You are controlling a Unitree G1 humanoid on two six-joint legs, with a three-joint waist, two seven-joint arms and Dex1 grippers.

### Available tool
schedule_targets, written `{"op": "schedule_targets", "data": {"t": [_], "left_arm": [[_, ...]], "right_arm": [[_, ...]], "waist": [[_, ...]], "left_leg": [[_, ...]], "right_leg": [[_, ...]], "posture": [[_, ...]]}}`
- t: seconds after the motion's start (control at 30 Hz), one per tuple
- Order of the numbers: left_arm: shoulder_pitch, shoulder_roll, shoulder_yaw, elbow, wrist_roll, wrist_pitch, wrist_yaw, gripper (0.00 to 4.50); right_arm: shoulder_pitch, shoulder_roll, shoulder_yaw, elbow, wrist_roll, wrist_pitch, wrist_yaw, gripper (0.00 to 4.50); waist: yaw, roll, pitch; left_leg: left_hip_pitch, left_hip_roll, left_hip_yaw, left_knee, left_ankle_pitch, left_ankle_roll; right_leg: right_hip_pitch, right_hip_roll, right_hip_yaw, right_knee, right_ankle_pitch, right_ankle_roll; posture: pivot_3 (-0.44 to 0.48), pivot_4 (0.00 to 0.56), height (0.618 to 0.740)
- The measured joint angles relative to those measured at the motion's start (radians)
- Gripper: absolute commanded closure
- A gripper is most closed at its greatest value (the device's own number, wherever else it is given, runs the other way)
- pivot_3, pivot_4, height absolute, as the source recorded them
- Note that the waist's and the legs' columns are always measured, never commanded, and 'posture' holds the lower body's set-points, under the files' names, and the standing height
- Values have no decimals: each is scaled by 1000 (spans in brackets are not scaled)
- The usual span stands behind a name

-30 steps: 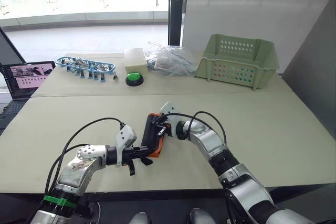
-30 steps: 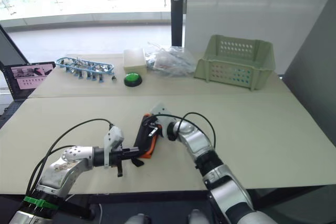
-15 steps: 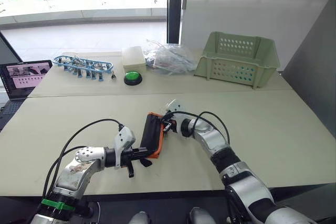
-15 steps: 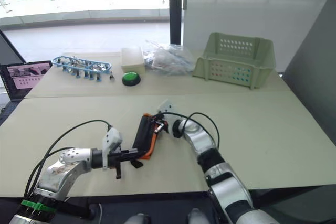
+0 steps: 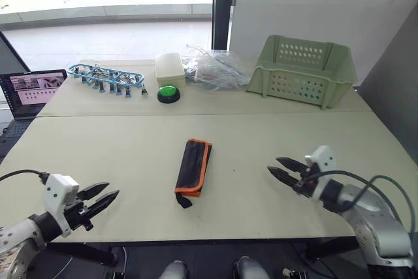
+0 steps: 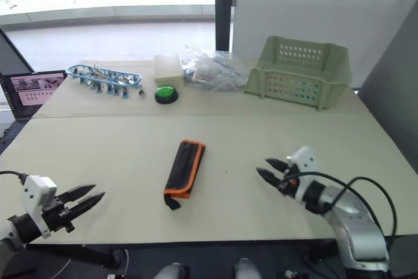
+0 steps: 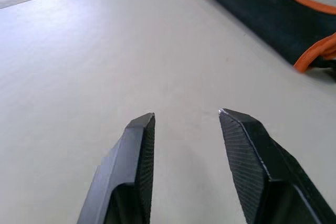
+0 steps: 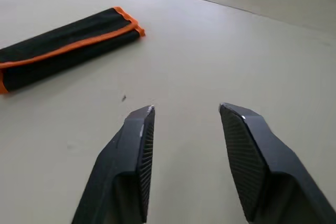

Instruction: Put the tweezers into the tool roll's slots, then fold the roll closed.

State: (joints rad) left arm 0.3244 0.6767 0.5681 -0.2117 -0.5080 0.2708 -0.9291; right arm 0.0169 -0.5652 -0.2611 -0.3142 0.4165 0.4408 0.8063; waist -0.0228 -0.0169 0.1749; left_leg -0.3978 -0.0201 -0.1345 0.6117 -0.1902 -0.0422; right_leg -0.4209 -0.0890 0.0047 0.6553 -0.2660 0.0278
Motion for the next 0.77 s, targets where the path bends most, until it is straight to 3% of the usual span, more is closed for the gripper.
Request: {"op": "schedule_targets", "data": {"t": [0.13, 0.33, 0.77], "left_arm": [[23, 28, 54, 77, -1, -53, -40, 29], [-2, 45, 75, 230, 16, -131, -80, 29], [-6, 65, 41, 268, 43, -143, -73, 29]], "right_arm": [[97, -32, -82, 37, 2, -73, 40, 0], [114, -53, -137, 209, -5, -181, 65, 0], [113, -75, -137, 224, -2, -203, 59, 0]], "waist": [[8, -2, 0], [10, -3, 1], [9, -3, 0]], "left_leg": [[0, 2, 6, 2, 0, 0], [0, 1, 9, 3, 0, 0], [0, 2, 9, 3, 0, 0]], "right_leg": [[1, -1, 2, 0, -2, -3], [1, -2, 4, -1, 2, 2], [1, -1, 5, -1, 3, 4]], "posture": [[0, 150, 716], [0, 150, 716], [0, 150, 716]]}}
